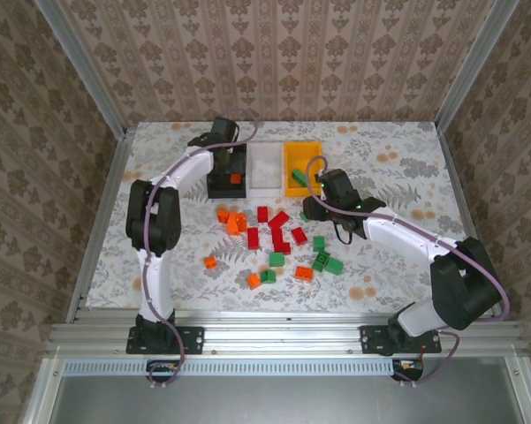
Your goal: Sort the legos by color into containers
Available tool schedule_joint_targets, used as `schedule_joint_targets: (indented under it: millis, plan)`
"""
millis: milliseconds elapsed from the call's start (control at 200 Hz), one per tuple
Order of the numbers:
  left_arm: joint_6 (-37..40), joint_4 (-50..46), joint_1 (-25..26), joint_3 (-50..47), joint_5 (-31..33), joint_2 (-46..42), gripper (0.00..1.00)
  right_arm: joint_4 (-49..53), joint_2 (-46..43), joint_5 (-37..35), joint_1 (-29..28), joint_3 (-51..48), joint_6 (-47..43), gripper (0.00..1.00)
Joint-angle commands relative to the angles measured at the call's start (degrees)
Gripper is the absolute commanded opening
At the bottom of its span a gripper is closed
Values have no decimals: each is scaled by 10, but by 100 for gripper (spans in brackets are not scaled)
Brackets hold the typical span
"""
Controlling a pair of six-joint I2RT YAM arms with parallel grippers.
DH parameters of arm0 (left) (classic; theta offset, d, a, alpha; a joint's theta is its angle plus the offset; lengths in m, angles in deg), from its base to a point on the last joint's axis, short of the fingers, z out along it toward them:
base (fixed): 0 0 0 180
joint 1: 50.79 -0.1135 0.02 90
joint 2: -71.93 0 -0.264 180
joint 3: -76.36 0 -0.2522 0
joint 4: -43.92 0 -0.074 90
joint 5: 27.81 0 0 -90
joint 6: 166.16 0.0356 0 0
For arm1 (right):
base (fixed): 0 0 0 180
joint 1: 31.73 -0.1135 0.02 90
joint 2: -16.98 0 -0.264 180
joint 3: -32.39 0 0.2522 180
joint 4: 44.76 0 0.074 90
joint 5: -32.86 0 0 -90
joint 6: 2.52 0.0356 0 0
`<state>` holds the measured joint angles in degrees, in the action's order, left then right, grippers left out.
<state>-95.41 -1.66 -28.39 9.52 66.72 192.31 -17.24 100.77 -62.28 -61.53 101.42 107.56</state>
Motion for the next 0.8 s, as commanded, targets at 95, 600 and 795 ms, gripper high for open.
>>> schedule_joint_targets:
  millis: [95, 600, 795]
  plan:
    - [-17, 53, -13, -137, -18, -197, 72, 107, 37, 6, -68, 57, -40, 55]
    - [-158, 235, -78, -663, -181, -573, 99, 158, 155, -15, -93, 86, -71, 60]
    - [-168, 235, -96, -692, -180, -638, 100, 156, 198, -26, -90, 109, -66, 56]
